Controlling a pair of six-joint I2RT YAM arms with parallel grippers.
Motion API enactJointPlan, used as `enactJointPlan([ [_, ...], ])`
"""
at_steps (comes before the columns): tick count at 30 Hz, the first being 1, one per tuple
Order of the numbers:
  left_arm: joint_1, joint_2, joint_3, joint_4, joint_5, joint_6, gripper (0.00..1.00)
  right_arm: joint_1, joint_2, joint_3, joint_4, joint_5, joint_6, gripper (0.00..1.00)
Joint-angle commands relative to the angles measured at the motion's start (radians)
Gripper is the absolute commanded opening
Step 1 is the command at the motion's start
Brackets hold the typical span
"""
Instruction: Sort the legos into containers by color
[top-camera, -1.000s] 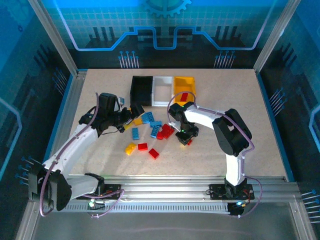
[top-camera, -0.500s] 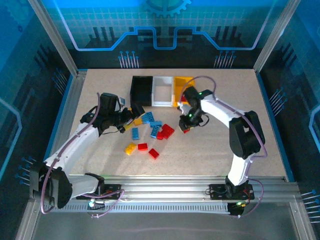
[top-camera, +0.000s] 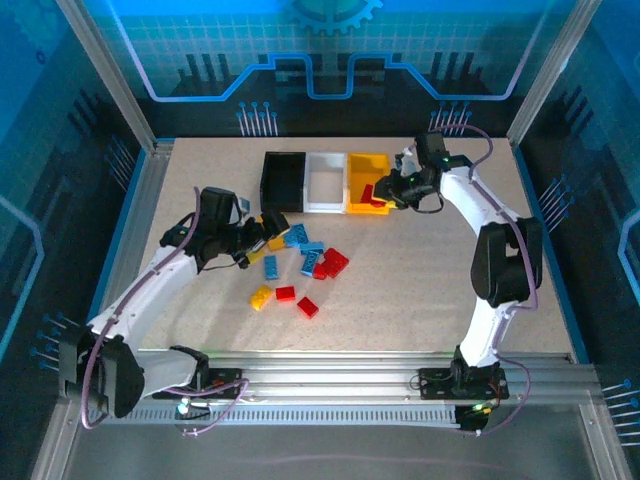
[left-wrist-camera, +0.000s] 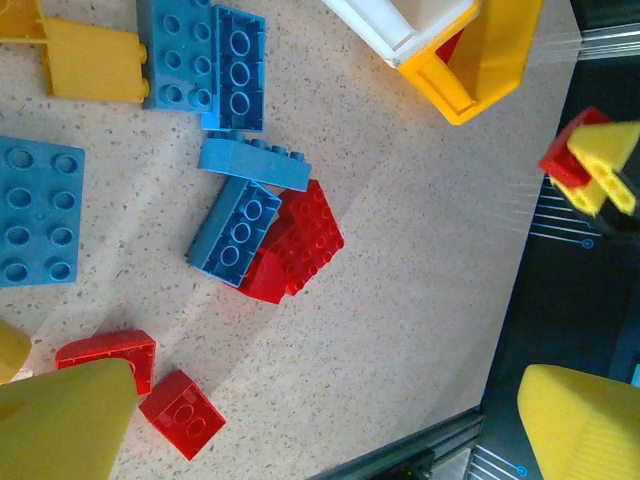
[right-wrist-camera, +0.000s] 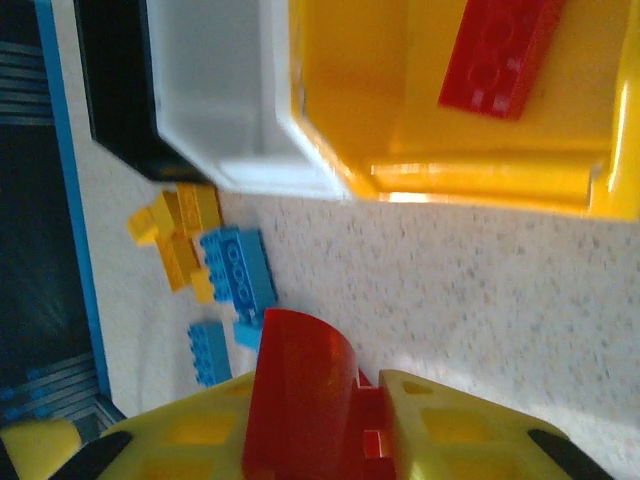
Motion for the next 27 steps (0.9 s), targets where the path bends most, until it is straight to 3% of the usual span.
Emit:
enactJointPlan([
  [1, 0.005, -0.038, -0.021, -0.050, 0.017, 0.014, 0.99, -0.004, 0.068, 0.072, 0.036, 0.007, 0.111, 0.31],
  [11, 0.005, -0.076, -0.043, -0.096, 0.010, 0.032, 0.99, 0.022, 0.223, 0.260, 0.002, 0.078, 0.164, 0.34],
  [18, 0.005, -0.098, -0.061, -0.123, -0.005, 0.038, 0.99, 0.044, 0.294, 0.340, -0.024, 0.103, 0.176, 0.48],
  [27, 0.008, -0.048, -0.003, -0.384, -0.139, 0.153, 0.99, 0.080, 0.239, 0.372, -0.082, 0.129, 0.117, 0.56],
])
